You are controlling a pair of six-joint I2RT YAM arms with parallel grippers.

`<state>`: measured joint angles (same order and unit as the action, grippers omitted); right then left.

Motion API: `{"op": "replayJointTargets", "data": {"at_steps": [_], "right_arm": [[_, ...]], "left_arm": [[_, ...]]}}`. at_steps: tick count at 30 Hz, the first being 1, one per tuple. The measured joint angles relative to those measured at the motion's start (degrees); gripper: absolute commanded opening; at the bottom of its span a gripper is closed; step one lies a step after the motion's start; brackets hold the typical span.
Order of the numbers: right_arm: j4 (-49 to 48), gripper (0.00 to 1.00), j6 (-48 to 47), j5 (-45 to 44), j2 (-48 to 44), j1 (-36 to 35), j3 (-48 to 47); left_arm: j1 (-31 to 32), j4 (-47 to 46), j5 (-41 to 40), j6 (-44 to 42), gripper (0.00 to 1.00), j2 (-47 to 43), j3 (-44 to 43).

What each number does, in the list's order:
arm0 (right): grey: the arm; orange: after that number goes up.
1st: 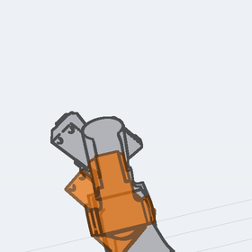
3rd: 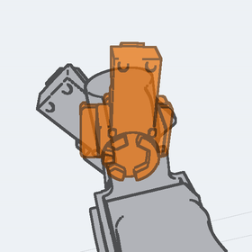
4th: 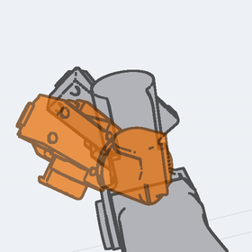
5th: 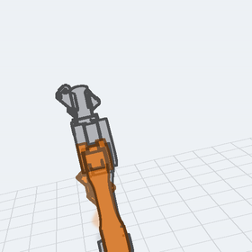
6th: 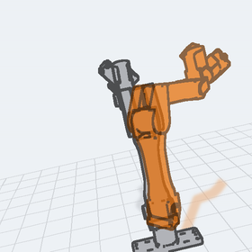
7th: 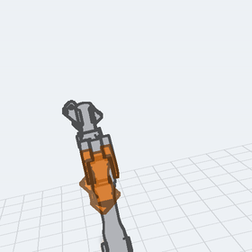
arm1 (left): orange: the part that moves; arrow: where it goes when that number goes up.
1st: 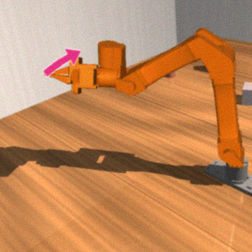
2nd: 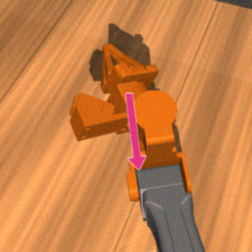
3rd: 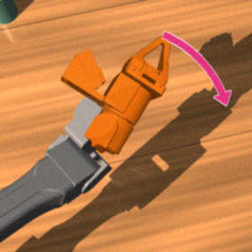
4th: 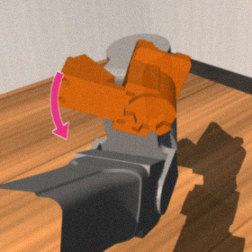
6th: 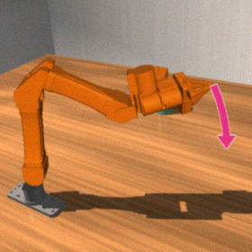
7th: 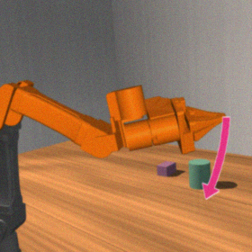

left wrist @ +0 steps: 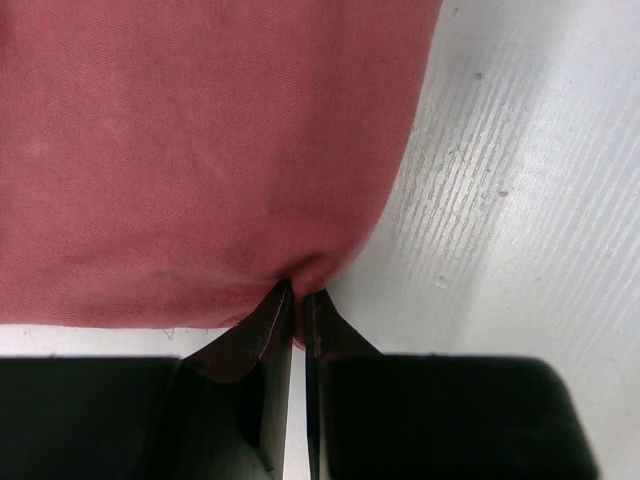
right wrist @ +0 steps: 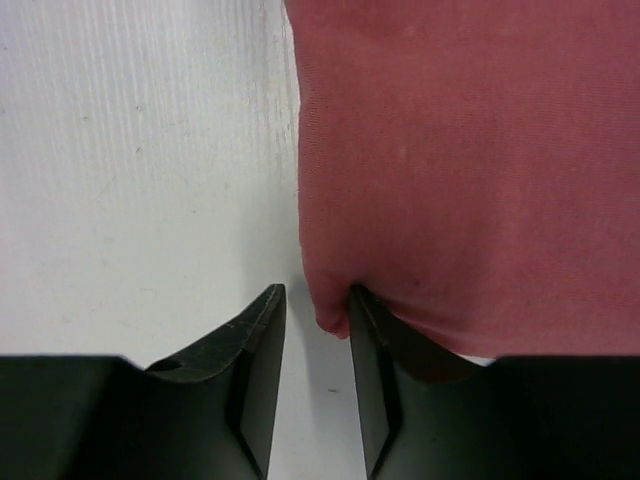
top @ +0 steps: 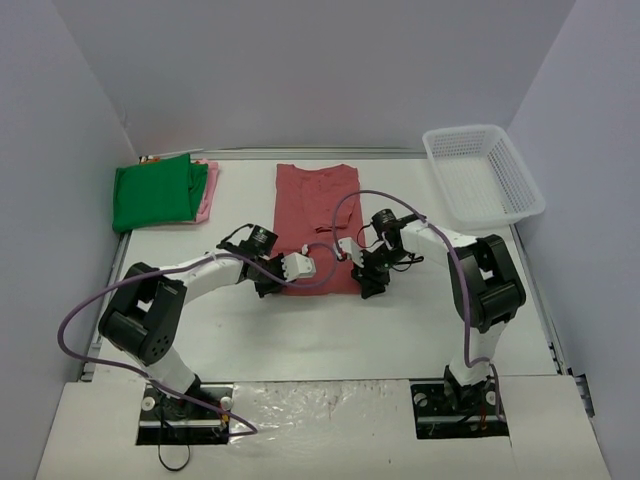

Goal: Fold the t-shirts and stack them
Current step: Grab one side of the 2/3 rectangular tshirt with both arms

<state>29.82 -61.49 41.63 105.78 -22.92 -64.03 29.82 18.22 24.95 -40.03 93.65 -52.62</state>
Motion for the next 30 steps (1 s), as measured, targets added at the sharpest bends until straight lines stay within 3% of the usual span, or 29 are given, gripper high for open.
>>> {"op": "replayJointTargets", "data": {"at_steps": [3,4,5,16,23,30], "right_arm": [[-2.47,0.15,1.49,-1.27,-0.04,-0.85,0.39],[-3.32,0.03,1.92,-1.51,-0.11,-1.07,0.61],[-4.35,0.0,2.19,-1.95,-0.17,-1.18,0.94],[-7.48,0.0,4.96,-4.22,-2.71,-2.05,3.17],[2.38,0.0,3.98,-6.36,-8.72,-2.8,4.26],[14.53,0.0,1.88,-2.97,-25.59,-3.41,3.56]], "left_arm": [[-0.15,0.0,0.31,0.0,0.02,0.0,0.0],[-0.28,0.02,0.39,0.0,0.02,0.0,0.0],[-0.28,0.02,0.48,0.0,0.02,0.0,0.0],[-1.11,2.8,1.33,-1.51,0.02,-0.02,-0.79],[-3.02,19.63,7.1,-7.56,0.02,-2.6,-4.39],[-2.73,37.42,13.31,-13.4,0.02,-13.35,-8.81]]}}
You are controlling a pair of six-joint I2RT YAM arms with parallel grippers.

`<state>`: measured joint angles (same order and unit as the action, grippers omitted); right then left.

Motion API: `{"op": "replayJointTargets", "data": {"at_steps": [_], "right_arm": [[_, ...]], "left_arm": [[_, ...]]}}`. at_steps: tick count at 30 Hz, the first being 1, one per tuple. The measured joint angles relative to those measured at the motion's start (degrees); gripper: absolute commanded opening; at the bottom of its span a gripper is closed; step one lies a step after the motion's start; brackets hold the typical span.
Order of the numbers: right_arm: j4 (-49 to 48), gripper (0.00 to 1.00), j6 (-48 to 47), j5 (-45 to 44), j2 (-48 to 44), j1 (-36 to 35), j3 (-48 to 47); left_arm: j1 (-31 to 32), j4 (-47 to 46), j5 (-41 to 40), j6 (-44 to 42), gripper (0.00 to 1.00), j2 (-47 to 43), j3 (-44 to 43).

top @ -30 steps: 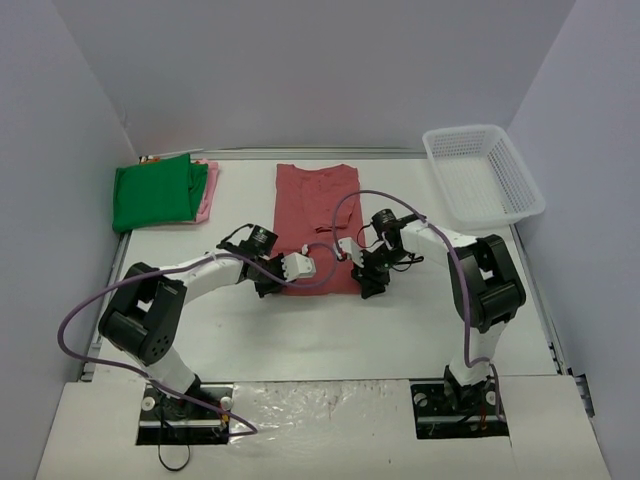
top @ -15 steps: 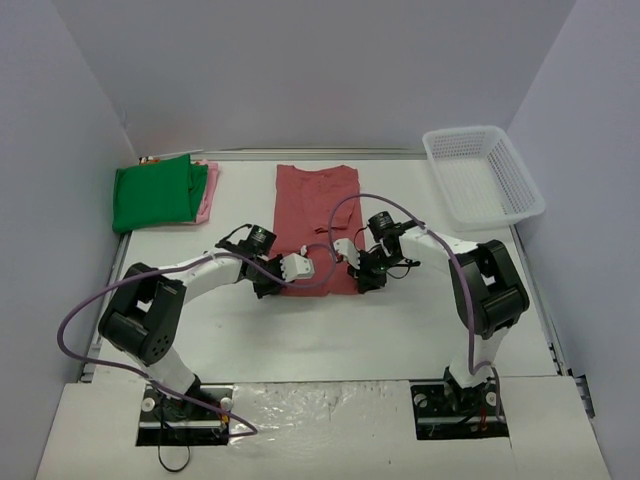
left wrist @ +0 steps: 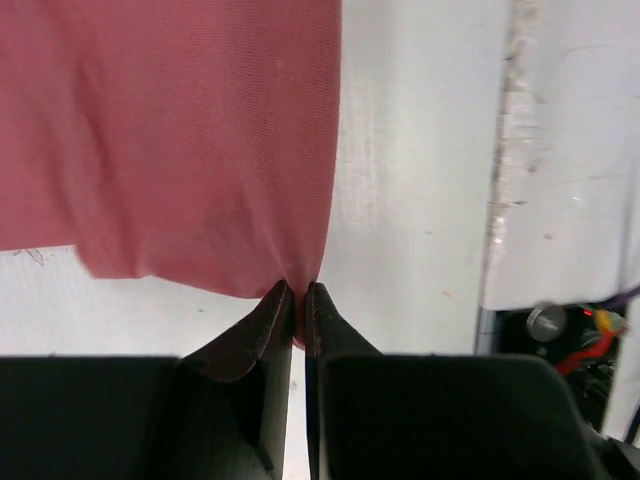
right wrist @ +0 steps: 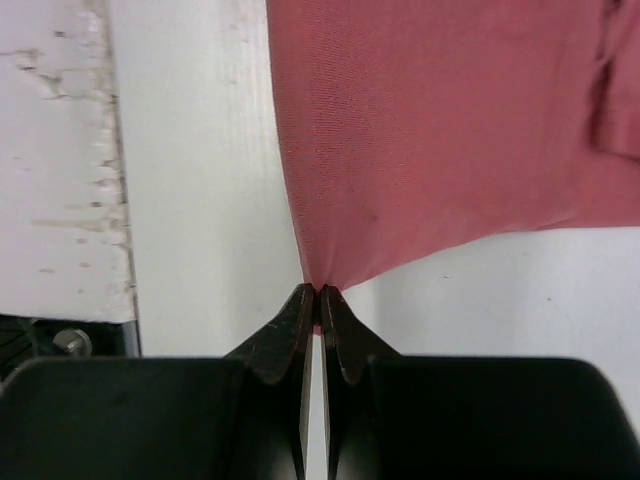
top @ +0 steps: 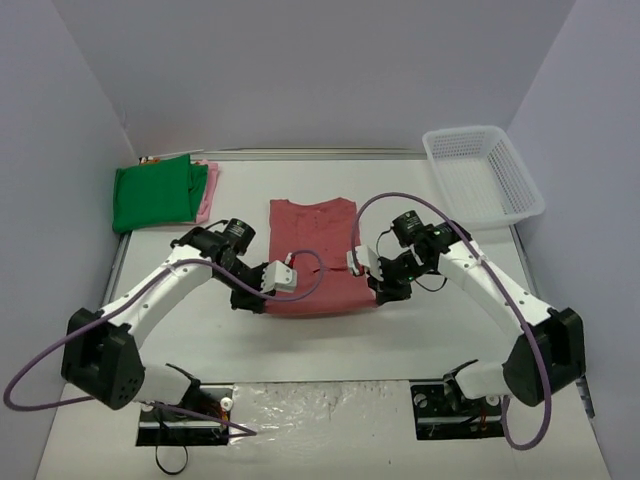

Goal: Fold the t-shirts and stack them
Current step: Grab one side of the 2/3 rectangular tshirt with both arms, then fold the long partially folded tshirt into a neat square

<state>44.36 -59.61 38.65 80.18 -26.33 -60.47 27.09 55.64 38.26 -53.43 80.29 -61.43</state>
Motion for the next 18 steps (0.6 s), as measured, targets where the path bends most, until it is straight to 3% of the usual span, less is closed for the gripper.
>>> {"op": "replayJointTargets", "data": {"at_steps": [8,18], "right_arm": [[10.91,0.0,-4.72,5.25,-5.64,1.49,-5.75],[11.26,0.0,-5.2,3.98,-0.04,3.54,-13.92]], "left_arm": [[0.7,12.85,2.69,-1.88,0.02,-8.76,-7.65],[0.7,12.24,-0.96,0.74,0.02,-7.85,-13.05]]}}
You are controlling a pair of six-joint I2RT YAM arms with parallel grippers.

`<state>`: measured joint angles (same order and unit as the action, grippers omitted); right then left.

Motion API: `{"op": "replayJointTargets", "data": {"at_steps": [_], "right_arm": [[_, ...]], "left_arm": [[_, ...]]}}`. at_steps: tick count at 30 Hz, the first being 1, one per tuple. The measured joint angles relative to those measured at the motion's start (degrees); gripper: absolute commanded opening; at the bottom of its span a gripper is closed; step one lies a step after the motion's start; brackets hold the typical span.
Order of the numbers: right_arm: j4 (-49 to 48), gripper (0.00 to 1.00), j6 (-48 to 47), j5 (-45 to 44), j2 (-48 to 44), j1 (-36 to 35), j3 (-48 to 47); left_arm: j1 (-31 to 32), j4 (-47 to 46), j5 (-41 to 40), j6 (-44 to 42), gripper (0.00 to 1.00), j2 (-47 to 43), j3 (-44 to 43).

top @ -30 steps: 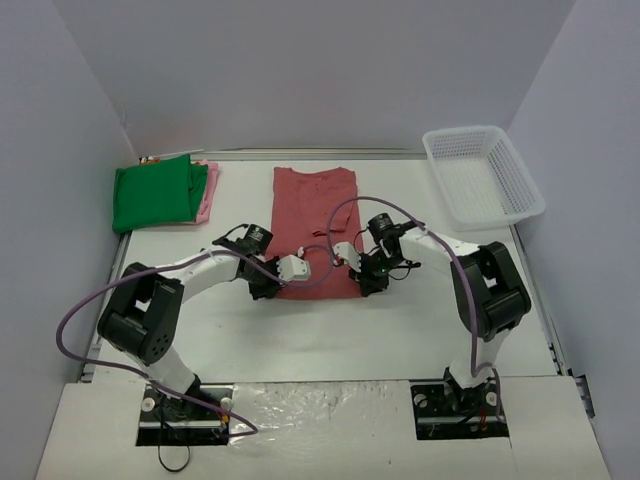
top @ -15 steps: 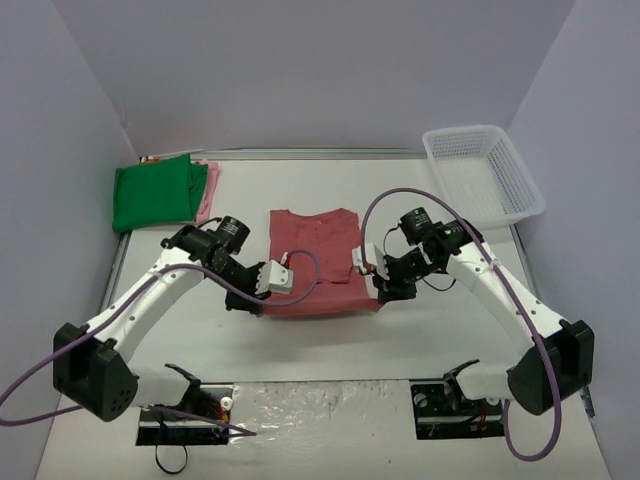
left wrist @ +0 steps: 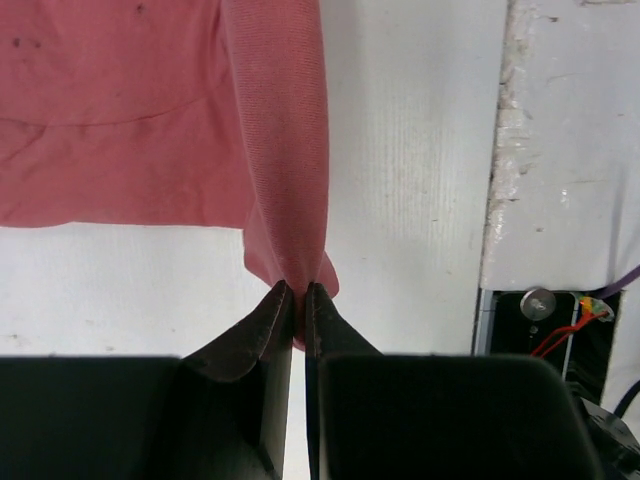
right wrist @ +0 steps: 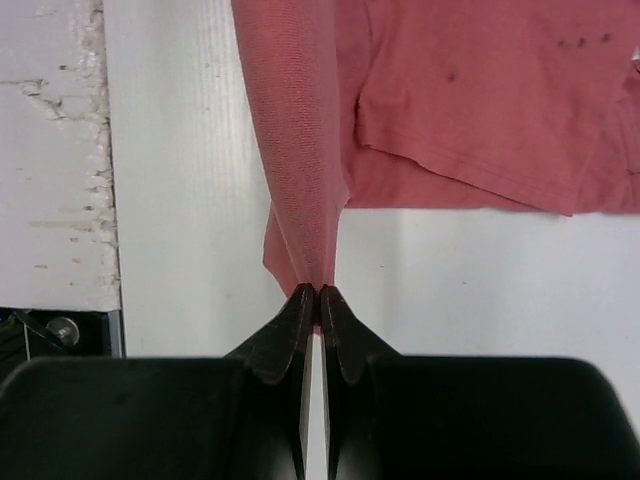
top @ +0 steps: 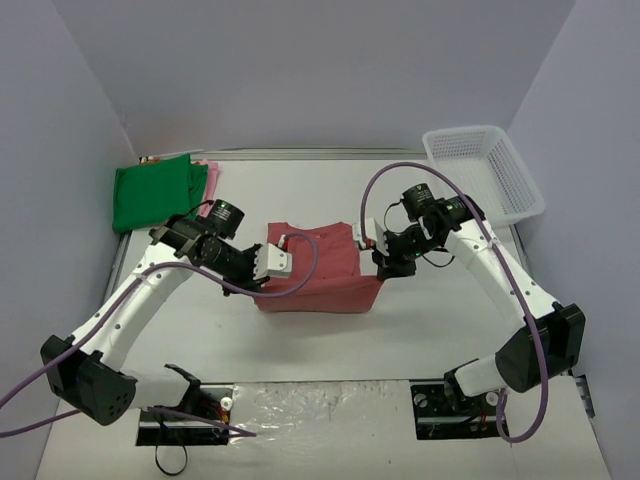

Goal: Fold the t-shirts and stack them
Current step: Fold the long partially folded tshirt into a neat square

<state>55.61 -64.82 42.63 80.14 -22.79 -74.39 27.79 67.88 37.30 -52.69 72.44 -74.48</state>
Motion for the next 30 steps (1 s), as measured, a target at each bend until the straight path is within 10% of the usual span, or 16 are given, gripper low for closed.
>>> {"op": "replayJointTargets", "data": {"at_steps": [26,29,30], "right_arm": [[-2.03,0.0,-1.55,-1.6,38.8,6.4,-38.6],[-2.45,0.0,-1.14,-1.42,46.93,7.69,-47.21],[-2.69,0.24,-0.61,-1.51,50.42,8.15,-50.6]], "left_arm": [[-10.95,-8.61,-3.85,-0.9,0.03,28.83,-21.0],[-12.46,-11.08,-3.74,-0.9,0.17,35.93,-25.83],[-12.85,-12.2,-4.02,-0.92,0.24,38.86,-27.76]]}}
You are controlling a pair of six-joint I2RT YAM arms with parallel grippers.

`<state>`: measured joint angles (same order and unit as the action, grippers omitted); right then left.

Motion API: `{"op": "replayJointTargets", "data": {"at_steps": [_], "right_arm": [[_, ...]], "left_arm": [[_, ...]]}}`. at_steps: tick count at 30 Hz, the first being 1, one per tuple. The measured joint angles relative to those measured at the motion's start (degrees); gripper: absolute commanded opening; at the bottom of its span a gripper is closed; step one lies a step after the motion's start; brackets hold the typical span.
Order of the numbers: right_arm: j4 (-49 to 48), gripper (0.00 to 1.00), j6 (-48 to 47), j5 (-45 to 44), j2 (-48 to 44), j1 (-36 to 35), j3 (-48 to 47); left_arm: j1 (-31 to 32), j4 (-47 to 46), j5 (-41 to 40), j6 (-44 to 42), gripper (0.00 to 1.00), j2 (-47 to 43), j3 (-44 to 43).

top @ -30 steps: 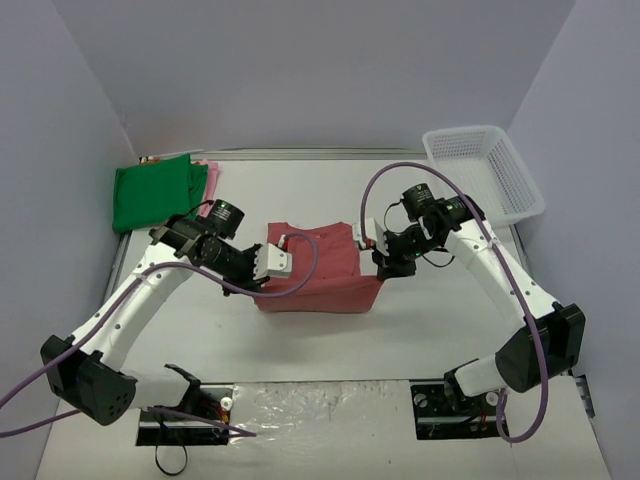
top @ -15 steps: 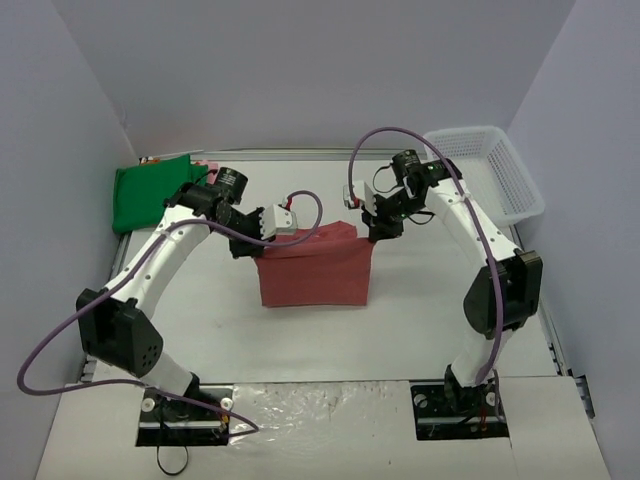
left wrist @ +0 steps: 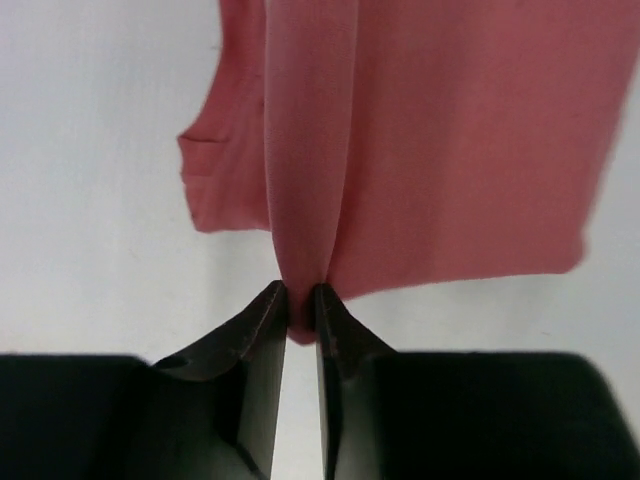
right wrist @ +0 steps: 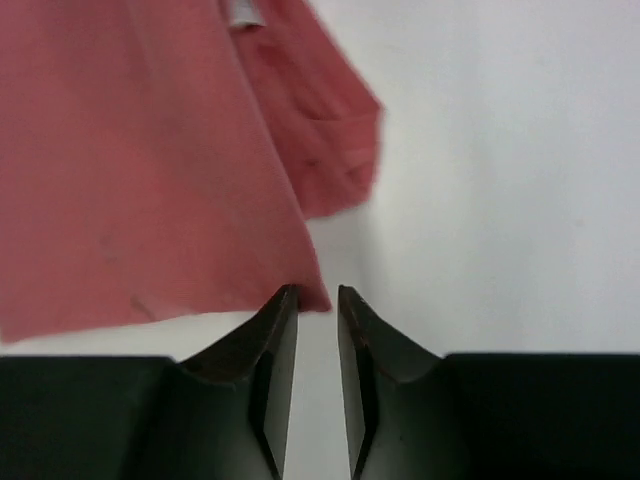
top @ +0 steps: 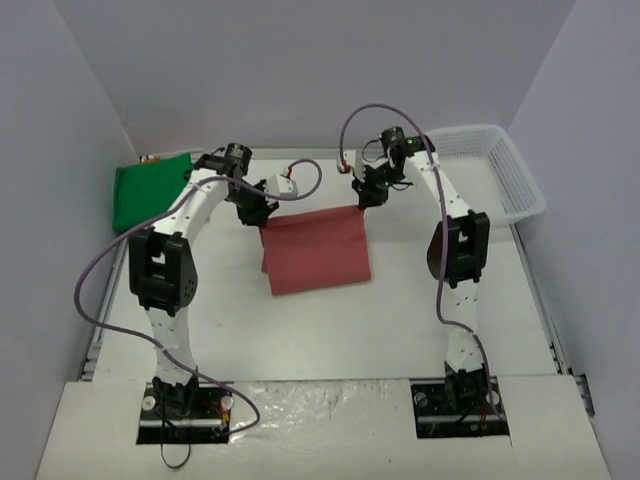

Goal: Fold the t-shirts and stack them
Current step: Fold the long partially folded tshirt into a neat square

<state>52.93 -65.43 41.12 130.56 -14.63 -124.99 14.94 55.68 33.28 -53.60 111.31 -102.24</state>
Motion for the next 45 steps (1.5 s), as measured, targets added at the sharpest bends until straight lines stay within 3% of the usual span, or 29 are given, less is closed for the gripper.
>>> {"op": "replayJointTargets", "data": {"at_steps": [1,3,6,9,12,17,21,24,31,36,41,45], "right_arm": [[-0.02,0.41,1.05,-0.33,4.07,0.42,-4.7],[-3.87,0.53,3.02,-1.86,11.15,1.22,-10.6],[-8.17,0.7,5.7,-4.39,16.94,1.99,-10.03],[-11.37,0.81,7.8,-4.33,17.22,2.8,-8.9],[-13.14,0.83,8.98,-4.59,13.29,2.69,-1.99],[-15.02,0.84,9.97,-4.68,2.71,2.21,12.0],[-16.37,0.84,10.08,-5.38,-5.4,2.01,18.71],[-17.07,0.93,12.0,-7.58,-10.75,1.88,22.75],[-21.94,1.0,24.63,-28.57,-21.81,-4.22,28.96],[-25.33,1.0,31.32,-31.58,-30.36,-15.87,35.85],[-27.65,0.93,34.12,-33.46,-29.57,-27.21,35.85],[-28.92,0.82,34.4,-39.36,-22.34,-34.05,34.12]], "left_arm": [[-0.31,-0.28,-0.44,0.07,0.53,2.97,-2.21],[-1.2,-0.13,-1.33,0.39,0.73,12.74,-11.65],[-2.49,-1.49,-2.67,2.69,0.77,25.92,-24.3],[-3.5,-2.4,-2.21,5.84,0.8,29.4,-25.44],[-3.82,-7.52,-3.3,8.52,0.85,21.75,-15.78],[-3.19,-15.87,-5.03,12.46,0.97,-0.22,2.38],[-2.62,-24.85,-7.39,16.0,0.94,-17.44,12.26],[-2.8,-28.92,-10.25,20.24,0.94,-25.66,17.57],[-4.42,-31.01,-15.3,30.75,0.94,-34.27,30.03],[-5.73,-29.29,-15.63,38.07,0.94,-39.23,37.24],[-14.67,-29.09,-6.97,45.88,0.94,-39.58,37.97],[-25.24,-30.03,0.7,52.33,0.94,-38.75,38.4]]}}
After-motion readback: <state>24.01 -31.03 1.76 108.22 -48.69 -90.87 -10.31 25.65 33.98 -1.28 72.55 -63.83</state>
